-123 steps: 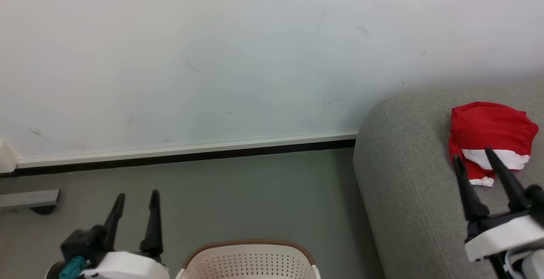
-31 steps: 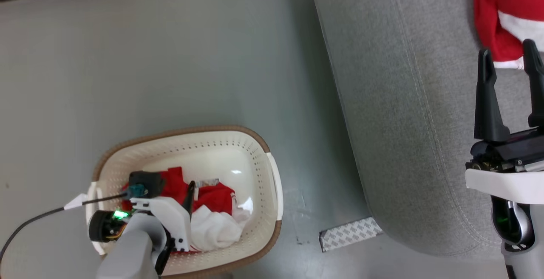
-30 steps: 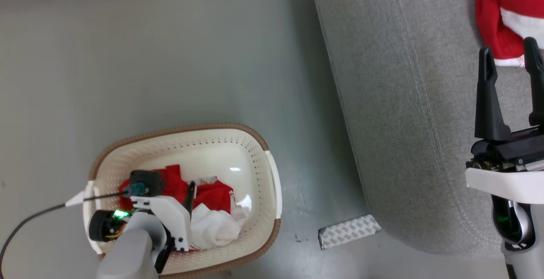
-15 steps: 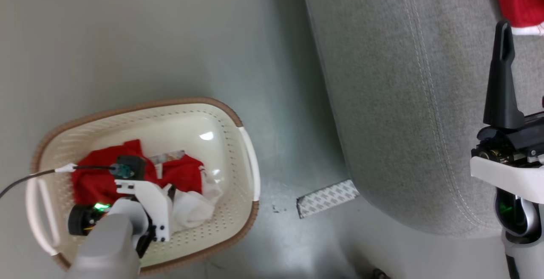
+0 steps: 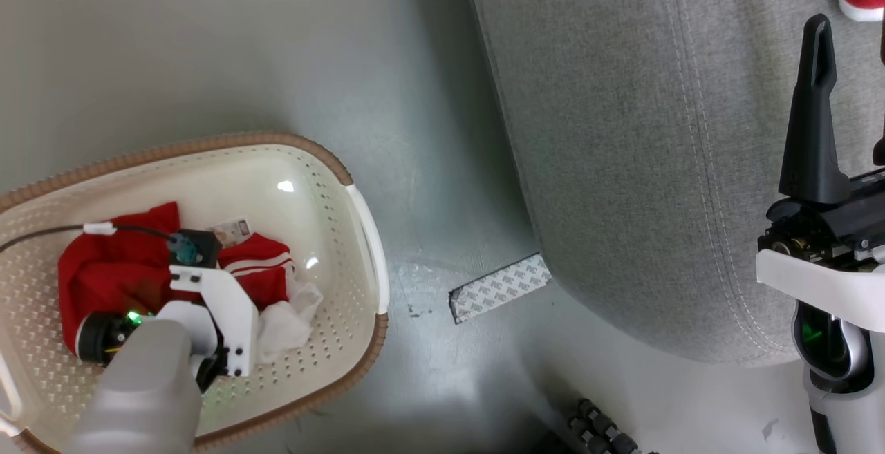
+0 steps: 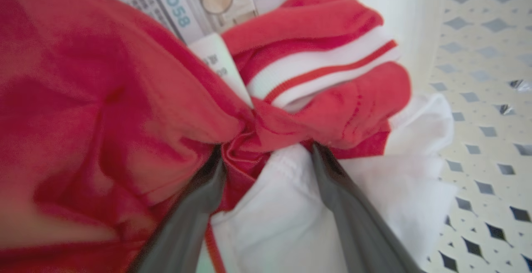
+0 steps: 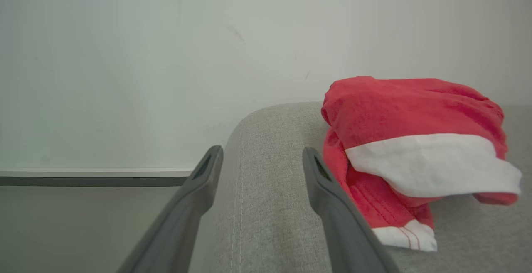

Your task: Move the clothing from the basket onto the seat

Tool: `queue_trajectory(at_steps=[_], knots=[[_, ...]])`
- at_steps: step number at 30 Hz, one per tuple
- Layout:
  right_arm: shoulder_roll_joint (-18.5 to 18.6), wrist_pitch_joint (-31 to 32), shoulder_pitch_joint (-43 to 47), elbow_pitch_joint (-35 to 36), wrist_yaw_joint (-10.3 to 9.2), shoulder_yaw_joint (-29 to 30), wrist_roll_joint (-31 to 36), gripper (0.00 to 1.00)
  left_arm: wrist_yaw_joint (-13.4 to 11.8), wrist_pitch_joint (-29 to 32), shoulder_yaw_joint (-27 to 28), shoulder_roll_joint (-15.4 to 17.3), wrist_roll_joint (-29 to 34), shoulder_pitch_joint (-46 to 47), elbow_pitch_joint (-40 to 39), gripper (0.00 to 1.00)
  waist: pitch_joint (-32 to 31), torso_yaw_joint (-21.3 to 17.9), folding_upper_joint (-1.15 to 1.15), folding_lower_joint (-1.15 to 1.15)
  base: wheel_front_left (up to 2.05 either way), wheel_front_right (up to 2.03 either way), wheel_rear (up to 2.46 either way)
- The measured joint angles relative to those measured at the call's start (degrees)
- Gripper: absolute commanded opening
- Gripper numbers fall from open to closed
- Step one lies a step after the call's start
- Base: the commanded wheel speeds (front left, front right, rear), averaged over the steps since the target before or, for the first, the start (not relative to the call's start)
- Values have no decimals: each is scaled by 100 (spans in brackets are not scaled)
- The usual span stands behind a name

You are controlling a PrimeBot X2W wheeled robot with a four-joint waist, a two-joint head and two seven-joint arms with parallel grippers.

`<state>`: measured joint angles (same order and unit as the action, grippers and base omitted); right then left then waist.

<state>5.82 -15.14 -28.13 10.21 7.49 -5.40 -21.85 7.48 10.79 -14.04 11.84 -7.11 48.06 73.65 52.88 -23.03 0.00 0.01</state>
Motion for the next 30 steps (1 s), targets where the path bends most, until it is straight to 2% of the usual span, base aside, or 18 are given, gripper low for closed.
queue_trajectory(at_steps=[7, 8, 9, 14, 18, 30], knots=[[22, 0, 7, 48, 0, 58, 68, 100, 0, 168, -198, 16, -77, 155, 3, 100, 152, 8, 0, 0, 2, 2, 2], [22, 0, 7, 51, 0, 60, 81, 100, 1, 162, -223, 18, -98, 176, 3, 30, 162, 23, 0, 0, 0, 0, 0], [21, 0, 8, 51, 0, 62, 110, 100, 5, 114, -253, 20, -110, 196, 7, 0, 171, 35, 0, 0, 0, 0, 0], [4, 0, -10, 18, 0, 59, 144, 100, 4, -92, -285, 54, -290, 208, 7, 0, 139, 38, 0, 0, 0, 0, 0], [20, 0, -23, -74, 0, 36, 191, 100, 4, -234, -337, -38, -435, 153, 5, 0, -49, 78, 0, 0, 0, 0, 0], [236, 0, 47, -319, 0, 71, 210, 100, 4, -846, -690, -455, -962, -323, -34, 0, -1057, 318, 0, -1, 0, 0, 0]])
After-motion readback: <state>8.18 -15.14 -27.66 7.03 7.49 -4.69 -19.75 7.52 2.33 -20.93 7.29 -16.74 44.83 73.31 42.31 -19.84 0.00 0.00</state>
